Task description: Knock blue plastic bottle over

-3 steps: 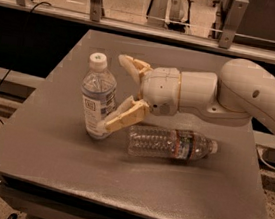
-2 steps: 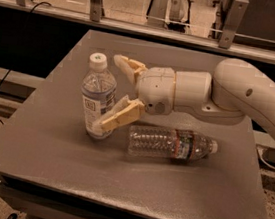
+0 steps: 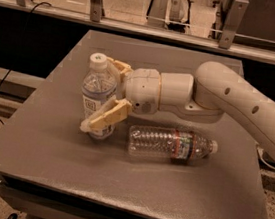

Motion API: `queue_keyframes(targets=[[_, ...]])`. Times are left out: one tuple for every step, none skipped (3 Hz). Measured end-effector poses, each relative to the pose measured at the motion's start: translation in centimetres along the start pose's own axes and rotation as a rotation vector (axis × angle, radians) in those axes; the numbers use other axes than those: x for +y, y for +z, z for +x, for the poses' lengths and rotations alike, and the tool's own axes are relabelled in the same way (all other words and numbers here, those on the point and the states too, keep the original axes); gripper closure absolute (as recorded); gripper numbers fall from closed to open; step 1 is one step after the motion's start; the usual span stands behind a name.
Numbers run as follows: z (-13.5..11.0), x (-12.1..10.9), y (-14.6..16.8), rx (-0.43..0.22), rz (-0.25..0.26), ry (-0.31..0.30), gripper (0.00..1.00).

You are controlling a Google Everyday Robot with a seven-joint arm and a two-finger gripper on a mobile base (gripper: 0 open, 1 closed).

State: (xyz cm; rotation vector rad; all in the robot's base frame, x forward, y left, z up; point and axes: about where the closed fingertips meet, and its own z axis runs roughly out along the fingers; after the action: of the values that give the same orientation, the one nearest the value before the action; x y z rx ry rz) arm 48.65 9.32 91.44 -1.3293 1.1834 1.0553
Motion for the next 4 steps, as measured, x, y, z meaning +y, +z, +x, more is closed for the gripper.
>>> queue_keyframes(targets=[[0.14,-0.01,0.0,-0.002,-0.002,0.003,0.0],[0.04,0.1,0.19,-0.002,-0.005,0.001,0.18],[-0.06,0.21,0.4,-0.002,-0.01,0.0,0.42],[-0.16,0.31,0.59,-0.003,-0.014,-0.002,0.65]])
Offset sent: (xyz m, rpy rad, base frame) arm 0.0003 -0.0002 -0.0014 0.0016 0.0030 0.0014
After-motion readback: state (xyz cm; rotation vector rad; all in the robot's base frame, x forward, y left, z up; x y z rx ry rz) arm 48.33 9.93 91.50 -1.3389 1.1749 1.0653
